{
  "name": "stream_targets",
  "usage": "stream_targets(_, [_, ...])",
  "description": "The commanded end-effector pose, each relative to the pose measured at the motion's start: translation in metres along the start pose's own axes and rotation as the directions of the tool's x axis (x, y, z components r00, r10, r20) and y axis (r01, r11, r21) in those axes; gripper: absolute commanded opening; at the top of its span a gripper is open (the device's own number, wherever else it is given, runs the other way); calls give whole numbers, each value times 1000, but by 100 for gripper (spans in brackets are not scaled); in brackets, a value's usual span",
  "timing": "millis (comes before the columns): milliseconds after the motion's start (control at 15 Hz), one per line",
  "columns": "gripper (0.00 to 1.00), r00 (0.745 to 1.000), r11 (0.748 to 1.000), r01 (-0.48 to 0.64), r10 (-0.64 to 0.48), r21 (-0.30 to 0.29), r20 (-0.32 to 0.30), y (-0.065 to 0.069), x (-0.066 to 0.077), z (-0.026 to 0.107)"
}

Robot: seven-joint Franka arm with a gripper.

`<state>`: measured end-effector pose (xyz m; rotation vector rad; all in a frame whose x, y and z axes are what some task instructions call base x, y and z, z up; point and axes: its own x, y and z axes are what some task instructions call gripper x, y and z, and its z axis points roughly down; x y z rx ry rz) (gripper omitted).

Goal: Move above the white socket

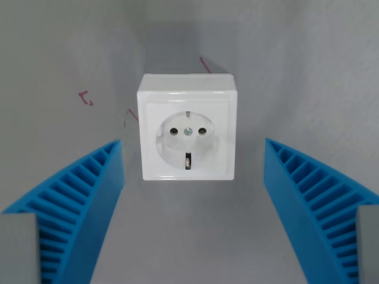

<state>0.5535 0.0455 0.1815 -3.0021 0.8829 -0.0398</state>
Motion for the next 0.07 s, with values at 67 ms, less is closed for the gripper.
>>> stream_targets(67, [100,999,998,-50,49,-40,-17,-7,4,2])
